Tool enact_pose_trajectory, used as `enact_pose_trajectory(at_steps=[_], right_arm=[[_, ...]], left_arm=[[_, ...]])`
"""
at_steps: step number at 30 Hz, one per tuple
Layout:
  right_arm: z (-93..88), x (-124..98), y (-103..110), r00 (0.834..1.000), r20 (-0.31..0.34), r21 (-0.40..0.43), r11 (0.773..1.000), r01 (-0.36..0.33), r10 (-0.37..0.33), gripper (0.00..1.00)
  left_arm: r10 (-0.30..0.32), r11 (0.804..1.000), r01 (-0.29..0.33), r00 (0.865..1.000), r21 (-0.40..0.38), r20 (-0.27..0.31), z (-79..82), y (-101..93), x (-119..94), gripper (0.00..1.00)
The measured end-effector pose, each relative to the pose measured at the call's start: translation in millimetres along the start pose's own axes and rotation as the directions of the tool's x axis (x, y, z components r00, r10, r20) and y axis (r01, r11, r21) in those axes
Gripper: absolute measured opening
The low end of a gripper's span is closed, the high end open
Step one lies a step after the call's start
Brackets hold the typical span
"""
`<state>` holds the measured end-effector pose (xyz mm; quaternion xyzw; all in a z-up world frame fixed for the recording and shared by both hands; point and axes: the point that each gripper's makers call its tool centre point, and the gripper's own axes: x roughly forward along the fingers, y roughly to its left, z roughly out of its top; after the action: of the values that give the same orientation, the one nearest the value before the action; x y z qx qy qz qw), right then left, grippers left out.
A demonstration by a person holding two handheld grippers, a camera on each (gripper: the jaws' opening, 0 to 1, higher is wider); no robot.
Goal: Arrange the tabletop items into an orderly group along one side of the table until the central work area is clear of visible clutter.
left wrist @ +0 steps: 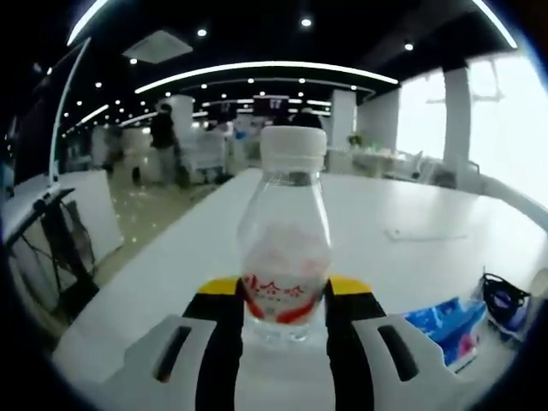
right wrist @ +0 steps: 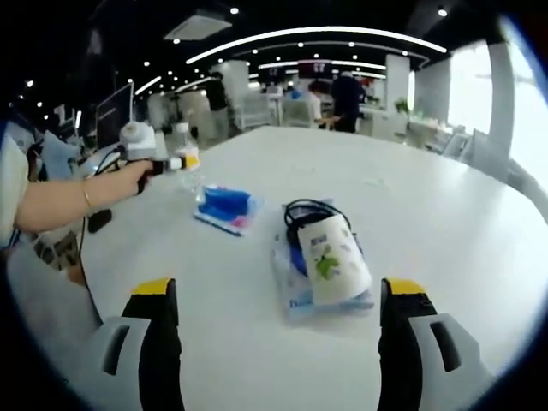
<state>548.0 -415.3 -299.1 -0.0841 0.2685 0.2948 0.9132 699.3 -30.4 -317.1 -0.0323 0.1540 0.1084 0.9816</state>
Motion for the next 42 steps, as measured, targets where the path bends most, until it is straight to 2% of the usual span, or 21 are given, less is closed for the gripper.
enact_pose_trajectory(at_steps=[15,16,17,18,19,20,21,22,25,30,33,35,37,42], right_arm=[[-1.5,0,-2,1.000,-0.010,-0.006,1.000,0.005,-0.005,0.98],[-1.4,0,-2,1.000,-0.010,-0.008,1.000,0.006,-0.006,0.99],[-1.4,0,-2,1.000,-0.011,-0.011,1.000,0.004,-0.004,0.99],[-1.9,0,-1,1.000,-0.014,-0.013,1.000,0.001,-0.001,0.99],[-2.6,1,1,1.000,-0.018,-0.014,1.000,-0.003,0.003,0.99],[-2.6,1,2,1.000,-0.019,-0.016,1.000,-0.007,0.007,0.99],[-2.1,1,3,1.000,-0.017,-0.021,1.000,-0.013,0.013,0.99],[-1.4,1,4,1.000,-0.015,-0.022,1.000,-0.015,0.015,0.99],[3.2,0,8,1.000,0.002,-0.026,0.999,-0.024,0.024,1.00],[5.5,-2,10,0.999,0.010,-0.030,0.999,-0.035,0.035,1.00],[11.0,-5,11,0.999,0.029,-0.036,0.998,-0.042,0.043,1.00],[14.7,-7,11,0.998,0.046,-0.043,0.998,-0.043,0.045,1.00],[17.9,-8,11,0.997,0.061,-0.039,0.998,-0.053,0.055,1.00],[19.9,-6,11,0.996,0.065,-0.033,0.998,-0.061,0.063,1.00]], left_arm=[[0.033,0.999,-0.033,0.999,0.002,0.008,1.6,-2.5,-3,0.36],[0.035,0.999,-0.037,0.998,0.024,0.051,9.8,-2.2,-5,0.38],[0.049,0.998,-0.051,0.996,0.023,0.076,15.7,-0.9,-8,0.47],[0.052,0.996,-0.061,0.991,0.070,0.121,26.0,-0.9,-11,0.55],[0.048,0.995,-0.059,0.990,0.082,0.133,28.8,-2.1,-12,0.62],[0.041,0.994,-0.054,0.990,0.095,0.132,30.4,-4.3,-14,0.63],[0.029,0.994,-0.040,0.993,0.101,0.113,30.2,-7.4,-17,0.60],[0.015,0.995,-0.026,0.993,0.095,0.117,33.0,-9.3,-19,0.58],[0.018,0.996,-0.027,0.994,0.086,0.111,34.8,-6.7,-23,0.62],[0.005,0.997,-0.010,0.998,0.072,0.064,25.1,-4.3,-33,0.67],[-0.035,0.998,0.031,0.996,0.049,0.079,23.1,-11.6,-43,0.76],[-0.047,0.994,0.042,0.998,0.097,0.046,17.2,-16.3,-49,0.82],[-0.064,0.993,0.058,0.996,0.104,0.056,17.3,-21.0,-53,0.87],[-0.092,0.991,0.089,0.995,0.098,0.032,16.1,-31.7,-69,0.97]])
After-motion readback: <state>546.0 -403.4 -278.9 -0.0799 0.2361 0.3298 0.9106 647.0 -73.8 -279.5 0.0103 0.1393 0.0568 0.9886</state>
